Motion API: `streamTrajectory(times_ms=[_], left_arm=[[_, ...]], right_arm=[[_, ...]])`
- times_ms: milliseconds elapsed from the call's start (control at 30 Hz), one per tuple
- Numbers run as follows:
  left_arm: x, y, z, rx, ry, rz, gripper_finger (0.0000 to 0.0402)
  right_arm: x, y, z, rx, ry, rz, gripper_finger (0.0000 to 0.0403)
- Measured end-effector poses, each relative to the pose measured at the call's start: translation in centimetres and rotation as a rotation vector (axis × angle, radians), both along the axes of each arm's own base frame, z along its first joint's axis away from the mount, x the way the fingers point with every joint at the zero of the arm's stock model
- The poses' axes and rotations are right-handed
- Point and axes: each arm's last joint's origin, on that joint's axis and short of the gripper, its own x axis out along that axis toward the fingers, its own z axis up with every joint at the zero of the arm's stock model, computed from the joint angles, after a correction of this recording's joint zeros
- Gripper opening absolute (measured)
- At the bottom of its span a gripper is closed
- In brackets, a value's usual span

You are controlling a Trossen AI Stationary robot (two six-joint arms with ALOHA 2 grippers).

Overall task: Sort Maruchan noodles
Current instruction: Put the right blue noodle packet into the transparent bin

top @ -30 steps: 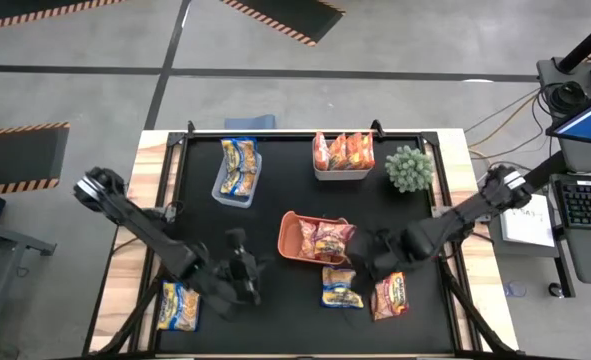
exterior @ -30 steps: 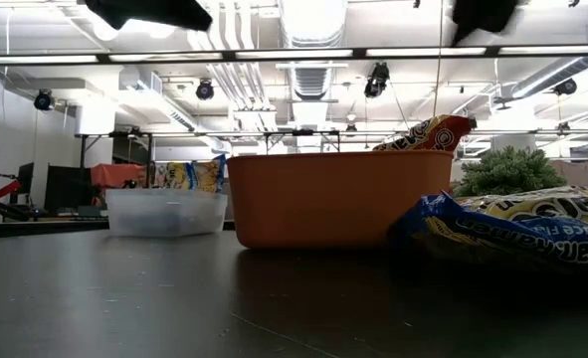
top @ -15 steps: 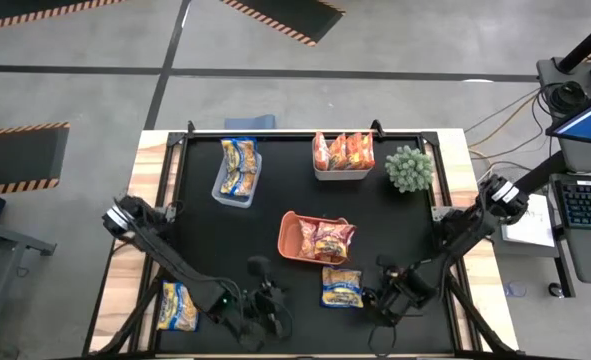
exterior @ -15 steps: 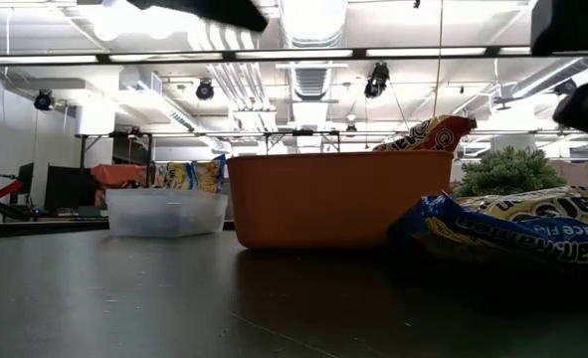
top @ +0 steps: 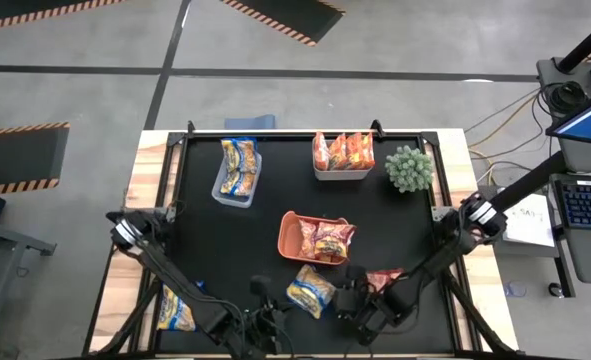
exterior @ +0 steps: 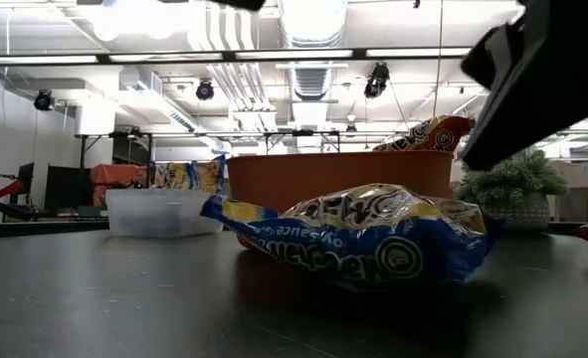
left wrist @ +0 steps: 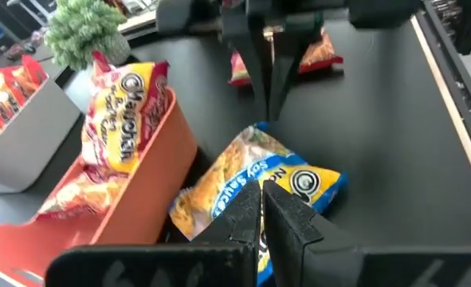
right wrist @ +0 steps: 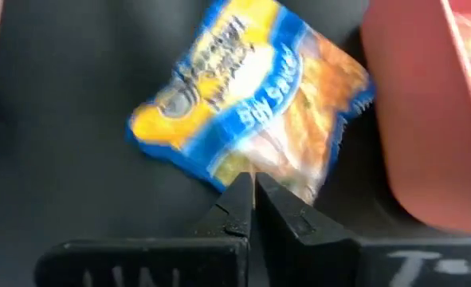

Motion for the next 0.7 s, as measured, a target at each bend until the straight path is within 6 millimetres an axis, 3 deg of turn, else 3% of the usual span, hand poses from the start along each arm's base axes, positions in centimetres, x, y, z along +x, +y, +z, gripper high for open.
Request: streamTrajectory(times_ms=[300, 467, 700], left_arm=[[0.3, 0.4, -2.5, -0.001, 0.033, 0.037, 0.0000], [1.2, 1.8, -3.6, 0.039, 0.069, 0.062, 0.0000], [2.5, 3.4, -4.0, 0.007, 0.150, 0.026, 0.0000]], right_arm=[[-2.2, -0.5, 1.6, 0.062, 0.089, -0.133, 0.0008], [-3.9, -2.0, 0.8, 0.120, 0.074, -0.239, 0.0008], [-4.7, -4.8, -0.9, 0.320, 0.009, -0.378, 0.0026]])
